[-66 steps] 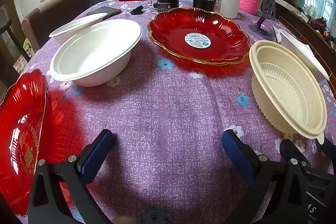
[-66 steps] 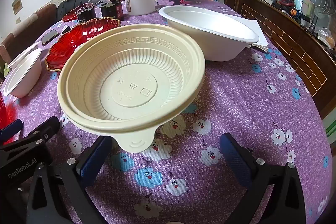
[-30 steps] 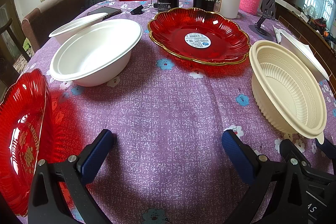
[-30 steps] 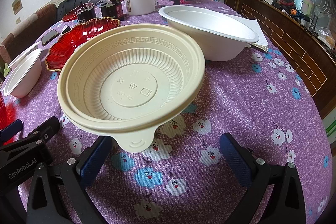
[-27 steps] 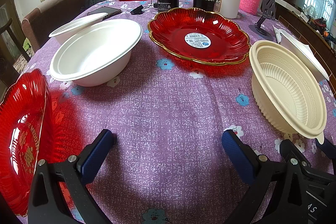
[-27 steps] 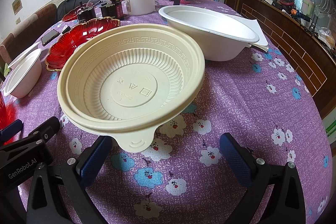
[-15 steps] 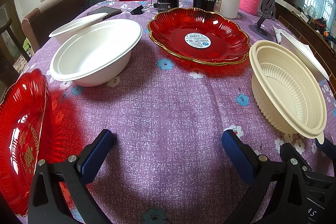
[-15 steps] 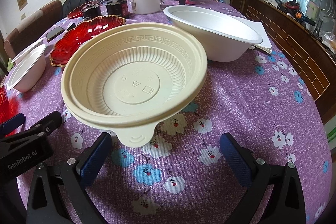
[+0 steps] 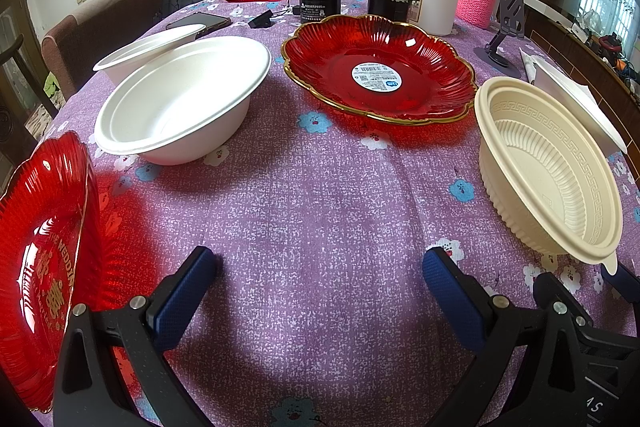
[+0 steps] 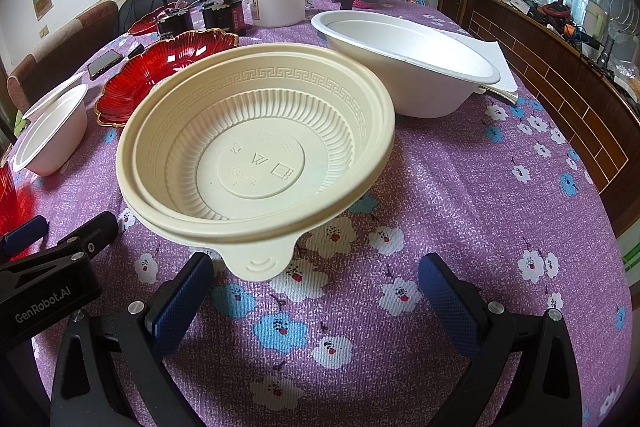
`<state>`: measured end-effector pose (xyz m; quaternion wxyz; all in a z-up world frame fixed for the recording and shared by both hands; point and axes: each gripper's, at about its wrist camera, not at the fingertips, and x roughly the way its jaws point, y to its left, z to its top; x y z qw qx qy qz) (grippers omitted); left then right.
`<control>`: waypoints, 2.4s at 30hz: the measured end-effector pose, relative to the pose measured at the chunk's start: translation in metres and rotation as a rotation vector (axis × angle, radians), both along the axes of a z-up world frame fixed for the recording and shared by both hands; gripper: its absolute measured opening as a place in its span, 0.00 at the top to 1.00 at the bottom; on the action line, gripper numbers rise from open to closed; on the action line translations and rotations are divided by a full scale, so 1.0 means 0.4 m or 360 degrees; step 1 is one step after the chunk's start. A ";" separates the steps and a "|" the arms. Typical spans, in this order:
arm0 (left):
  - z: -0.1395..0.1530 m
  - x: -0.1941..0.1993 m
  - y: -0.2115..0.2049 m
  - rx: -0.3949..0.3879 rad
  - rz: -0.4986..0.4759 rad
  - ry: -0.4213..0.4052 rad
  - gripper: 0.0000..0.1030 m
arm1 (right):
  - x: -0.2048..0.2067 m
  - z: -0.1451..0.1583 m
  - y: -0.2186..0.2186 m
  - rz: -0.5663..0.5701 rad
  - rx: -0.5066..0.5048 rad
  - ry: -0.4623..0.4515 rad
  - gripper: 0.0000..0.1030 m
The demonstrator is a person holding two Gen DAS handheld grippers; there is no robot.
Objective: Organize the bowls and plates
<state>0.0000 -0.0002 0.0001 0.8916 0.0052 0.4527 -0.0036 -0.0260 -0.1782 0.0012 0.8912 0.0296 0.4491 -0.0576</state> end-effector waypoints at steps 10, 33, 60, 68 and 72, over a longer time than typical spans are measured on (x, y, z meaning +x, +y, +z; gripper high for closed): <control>-0.001 0.000 -0.002 0.0002 0.0004 -0.0001 0.00 | 0.001 0.000 -0.001 0.0000 0.0001 0.0000 0.01; -0.001 0.000 -0.002 0.0002 0.0004 0.0000 0.00 | -0.011 0.001 -0.004 0.0000 0.0001 0.0000 0.01; 0.003 0.004 0.000 0.0002 -0.0009 0.0023 0.00 | -0.011 0.001 -0.004 0.0000 0.0001 -0.0001 0.01; 0.002 0.006 -0.004 0.0004 -0.0002 0.0012 0.00 | -0.012 0.001 -0.004 0.0000 0.0000 0.0000 0.01; 0.002 0.004 -0.004 0.0004 0.0002 0.0011 0.00 | -0.013 0.001 -0.004 0.0000 0.0000 -0.0001 0.01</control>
